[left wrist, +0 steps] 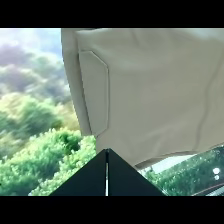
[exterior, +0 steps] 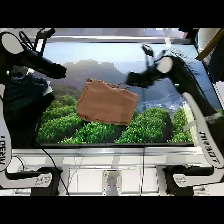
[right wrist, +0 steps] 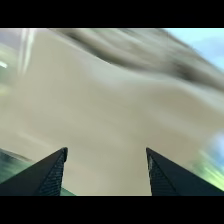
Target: Fold the clothes and pants, and hang the long-sleeved shirts on hangers.
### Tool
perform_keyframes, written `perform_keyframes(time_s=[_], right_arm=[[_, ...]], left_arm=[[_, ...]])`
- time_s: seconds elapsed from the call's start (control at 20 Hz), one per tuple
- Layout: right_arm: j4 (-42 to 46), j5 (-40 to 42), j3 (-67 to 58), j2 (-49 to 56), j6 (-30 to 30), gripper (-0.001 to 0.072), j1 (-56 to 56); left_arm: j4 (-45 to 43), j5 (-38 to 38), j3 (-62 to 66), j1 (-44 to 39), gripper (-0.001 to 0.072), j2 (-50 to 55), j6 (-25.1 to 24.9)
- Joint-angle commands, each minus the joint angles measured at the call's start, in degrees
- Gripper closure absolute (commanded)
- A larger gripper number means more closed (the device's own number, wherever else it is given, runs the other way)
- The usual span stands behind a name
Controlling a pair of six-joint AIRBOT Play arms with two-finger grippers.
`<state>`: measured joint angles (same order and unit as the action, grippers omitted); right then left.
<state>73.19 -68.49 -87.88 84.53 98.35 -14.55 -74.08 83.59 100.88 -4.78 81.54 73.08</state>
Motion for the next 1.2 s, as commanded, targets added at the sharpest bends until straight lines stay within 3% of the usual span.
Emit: perform_keyframes(time_s=[0.0,0.1,0.2,0.3,0.35,1.0,1.05,1.1,1.15], right_arm=[[1.42,-2.67,12.02,-6.27,0.31,0.0141,9.25],[-14.58,6.91,21.99,-5.62,-0.22,0.0142,13.97],[-36.06,11.04,31.17,-2.03,-11.02,0.0142,18.62],[-46.51,14.14,35.52,1.75,-18.93,0.0124,19.69],[-48.06,15.47,35.82,3.50,-18.97,-0.0008,19.26],[-52.70,20.09,26.21,14.82,-19.67,0.0030,4.33],[-52.61,21.05,25.31,14.82,-20.13,0.0077,3.43],[-52.61,22.08,24.50,14.82,-20.09,0.0216,2.93],[-52.63,23.23,23.54,14.82,-20.02,0.0432,2.64]], left_arm=[[1.18,0.20,-0.02,0.35,0.0700,-0.11,0.20],[2.58,0.17,-0.02,0.17,0.0700,-0.11,0.20],[4.52,0.17,-0.02,0.11,0.0700,-0.11,0.17],[5.20,0.17,-0.02,0.13,0.0700,-0.11,0.15],[5.20,0.20,-0.02,0.13,0.0700,-0.11,0.15],[5.18,0.22,-0.02,0.13,0.0700,-0.11,0.15],[5.18,0.22,-0.02,0.13,0.0700,-0.11,0.15],[5.18,0.22,-0.02,0.13,0.0700,-0.11,0.15],[5.18,0.24,-0.02,0.13,0.0700,-0.11,0.13]])
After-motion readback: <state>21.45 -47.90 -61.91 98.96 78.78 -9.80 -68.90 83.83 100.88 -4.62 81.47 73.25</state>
